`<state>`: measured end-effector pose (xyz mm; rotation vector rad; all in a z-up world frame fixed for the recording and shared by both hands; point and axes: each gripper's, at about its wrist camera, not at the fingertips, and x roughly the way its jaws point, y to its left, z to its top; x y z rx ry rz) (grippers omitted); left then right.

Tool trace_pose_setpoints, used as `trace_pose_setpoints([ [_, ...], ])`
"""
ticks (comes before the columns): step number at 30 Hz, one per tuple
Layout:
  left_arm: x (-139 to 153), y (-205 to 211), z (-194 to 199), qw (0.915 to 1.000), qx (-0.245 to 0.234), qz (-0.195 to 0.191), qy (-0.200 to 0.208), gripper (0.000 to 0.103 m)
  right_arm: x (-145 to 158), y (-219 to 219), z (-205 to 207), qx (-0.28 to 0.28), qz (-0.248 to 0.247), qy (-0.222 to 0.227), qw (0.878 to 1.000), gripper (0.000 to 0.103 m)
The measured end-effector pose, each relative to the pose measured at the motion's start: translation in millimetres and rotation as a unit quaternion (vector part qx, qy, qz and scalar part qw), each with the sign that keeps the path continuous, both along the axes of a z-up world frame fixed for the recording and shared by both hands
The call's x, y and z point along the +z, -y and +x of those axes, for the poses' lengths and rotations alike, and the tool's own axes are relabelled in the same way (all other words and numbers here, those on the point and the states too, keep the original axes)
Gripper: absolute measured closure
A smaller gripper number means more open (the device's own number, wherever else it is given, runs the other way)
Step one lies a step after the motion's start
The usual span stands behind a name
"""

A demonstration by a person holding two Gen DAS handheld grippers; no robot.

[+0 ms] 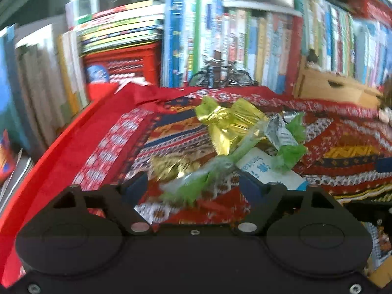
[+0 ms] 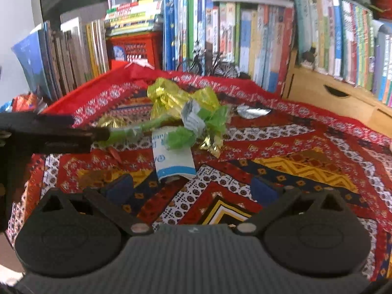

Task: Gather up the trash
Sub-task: 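Grasp the clear green-ended plastic bag with the left gripper while the right grasps the Sanita tissue pack, then carry the plastic bag and tissue pack toward the blanket's edge with both grippers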

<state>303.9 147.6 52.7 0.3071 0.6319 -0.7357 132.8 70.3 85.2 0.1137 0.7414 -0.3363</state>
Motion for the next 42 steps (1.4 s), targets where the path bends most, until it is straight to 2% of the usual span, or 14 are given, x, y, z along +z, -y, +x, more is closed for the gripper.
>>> trace_pose_setpoints([
  [3,-10,20,8,0.9991,-0.028,0.024,0.020,0.032,-14,6,12,0.008,0.012,-0.011,1.000,0.000],
  [6,-17,35,14,0.9984,-0.044,0.029,0.020,0.033,-23,9,23,0.019,0.015,-0.013,1.000,0.002],
  [8,-19,40,17,0.9979,-0.057,0.027,0.015,0.038,-28,10,34,0.031,0.014,-0.016,0.999,0.007],
  [10,-22,44,21,0.9975,-0.065,0.026,0.007,0.048,-32,10,44,0.043,0.017,-0.015,0.999,0.018],
  [12,-25,47,23,0.9969,-0.072,0.032,-0.001,0.057,-36,10,53,0.046,0.024,-0.016,0.999,0.020],
  [15,-31,51,25,0.9954,-0.084,0.046,0.003,0.060,-42,10,63,0.049,0.027,-0.011,0.998,0.025],
  [23,-39,53,36,0.9952,-0.081,0.055,-0.006,0.059,-52,15,82,0.062,0.022,-0.017,0.998,0.026],
  [25,-40,56,39,0.9948,-0.083,0.059,-0.009,0.059,-54,16,85,0.064,0.024,-0.016,0.998,0.038],
  [26,-41,57,41,0.9945,-0.085,0.060,-0.010,0.059,-55,16,85,0.065,0.024,-0.016,0.997,0.050],
  [30,-41,60,42,0.9944,-0.084,0.061,-0.019,0.067,-53,17,84,0.067,0.022,-0.011,0.997,0.062],
  [36,-33,55,36,0.9958,-0.079,0.046,-0.009,0.067,-40,16,73,0.061,0.013,0.012,0.998,0.062],
  [39,-29,53,33,0.9959,-0.078,0.046,-0.005,0.067,-34,18,71,0.059,0.021,0.018,0.998,0.059],
  [42,-26,49,31,0.9966,-0.070,0.043,-0.005,0.067,-28,20,68,0.056,0.031,0.026,0.998,0.060],
])
